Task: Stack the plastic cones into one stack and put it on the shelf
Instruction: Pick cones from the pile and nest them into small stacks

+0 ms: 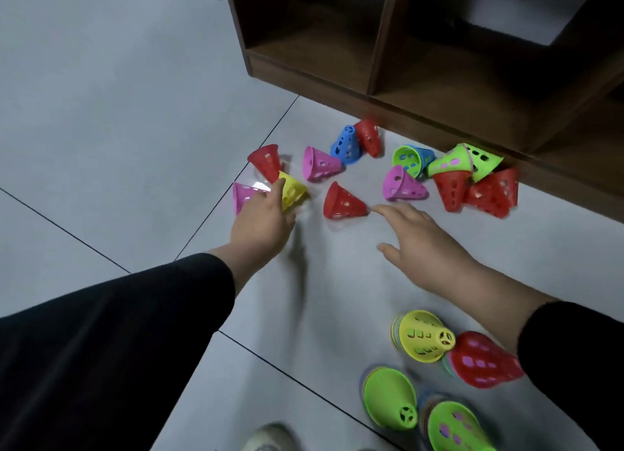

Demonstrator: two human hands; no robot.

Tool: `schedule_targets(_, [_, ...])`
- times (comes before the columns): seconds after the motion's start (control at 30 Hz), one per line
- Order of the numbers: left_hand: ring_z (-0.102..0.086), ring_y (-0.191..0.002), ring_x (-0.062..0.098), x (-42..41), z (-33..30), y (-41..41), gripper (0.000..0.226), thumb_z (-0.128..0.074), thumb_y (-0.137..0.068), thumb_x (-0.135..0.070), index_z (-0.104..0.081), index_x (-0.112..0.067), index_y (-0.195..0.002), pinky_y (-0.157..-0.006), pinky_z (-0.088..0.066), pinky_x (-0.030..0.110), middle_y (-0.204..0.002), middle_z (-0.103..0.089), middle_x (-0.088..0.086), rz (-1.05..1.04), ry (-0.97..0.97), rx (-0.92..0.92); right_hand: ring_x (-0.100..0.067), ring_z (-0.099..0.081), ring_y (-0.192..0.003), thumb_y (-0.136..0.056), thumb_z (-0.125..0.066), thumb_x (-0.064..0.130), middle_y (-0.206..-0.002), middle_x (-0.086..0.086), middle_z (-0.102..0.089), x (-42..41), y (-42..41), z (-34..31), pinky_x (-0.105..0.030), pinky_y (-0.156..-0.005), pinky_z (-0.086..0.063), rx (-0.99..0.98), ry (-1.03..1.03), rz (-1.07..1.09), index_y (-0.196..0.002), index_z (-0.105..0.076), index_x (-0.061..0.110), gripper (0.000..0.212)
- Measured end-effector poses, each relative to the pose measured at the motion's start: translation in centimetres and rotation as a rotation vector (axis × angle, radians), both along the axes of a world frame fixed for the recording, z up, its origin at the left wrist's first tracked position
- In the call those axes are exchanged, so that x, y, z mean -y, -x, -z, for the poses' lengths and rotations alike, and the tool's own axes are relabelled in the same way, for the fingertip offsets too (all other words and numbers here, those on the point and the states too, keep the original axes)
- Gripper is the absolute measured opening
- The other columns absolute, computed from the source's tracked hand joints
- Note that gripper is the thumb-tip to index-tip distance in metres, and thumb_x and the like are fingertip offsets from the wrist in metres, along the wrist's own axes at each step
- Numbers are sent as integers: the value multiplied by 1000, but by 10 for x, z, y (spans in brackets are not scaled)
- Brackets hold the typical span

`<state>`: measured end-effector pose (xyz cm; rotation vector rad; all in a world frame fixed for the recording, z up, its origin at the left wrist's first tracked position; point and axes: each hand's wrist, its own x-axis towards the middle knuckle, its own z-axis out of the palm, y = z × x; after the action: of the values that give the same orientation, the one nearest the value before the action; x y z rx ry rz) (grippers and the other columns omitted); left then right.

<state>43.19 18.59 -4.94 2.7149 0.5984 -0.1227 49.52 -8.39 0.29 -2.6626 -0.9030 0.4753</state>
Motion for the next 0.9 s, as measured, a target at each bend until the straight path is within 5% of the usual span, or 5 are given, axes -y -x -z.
schedule_targets(0.17, [-58,-98,41,-2,1,-39,67,-56,-93,-48,-22,-33,-148,-68,-43,42,-118,-53,18,30,-72,-100,-34,-40,-132,-91,-58,11,-154,-5,-26,-63,-31,28,-46,-107,-40,-47,57,-109,-156,-14,34,81])
schedule_targets(0.3, [-50,-83,35,-2,-2,-54,44,-52,-93,-45,-43,-19,-127,-63,-38,39,-97,-55,13,28,-78,-186,-35,-37,-133,-88,-52,1,-159,-5,-18,-79,-43,42,-46,-106,-42,-80,195,-165,-151,-23,36,78])
schedule_targets(0.63, [-58,-88,33,0,21,-22,33,-68,-85,-18,-40,-18,-103,-59,-38,40,-101,-55,8,346,-233,-59,-28,-56,-86,-87,-72,33,-107,-7,-49,-62,-39,61,-35,-77,-47,-129,22,60,-99,-44,18,34])
schedule_targets(0.77, [-54,-86,27,9,7,-7,41,-75,-80,-35,-45,-18,-103,-73,-46,38,-101,-52,2,269,194,29,-21,-48,-76,-82,-76,30,-92,-2,-46,-50,-31,48,-29,-69,-34,-129,-204,227,-79,-43,18,36])
schedule_targets(0.9, [-57,-82,19,37,-25,11,48,-76,-79,-41,-41,-29,-111,-70,-47,33,-97,-59,-3,223,476,87,-19,-53,-75,-77,-82,27,-90,0,-50,-14,-20,4,-32,-74,-45,-131,-456,317,-72,-51,15,34])
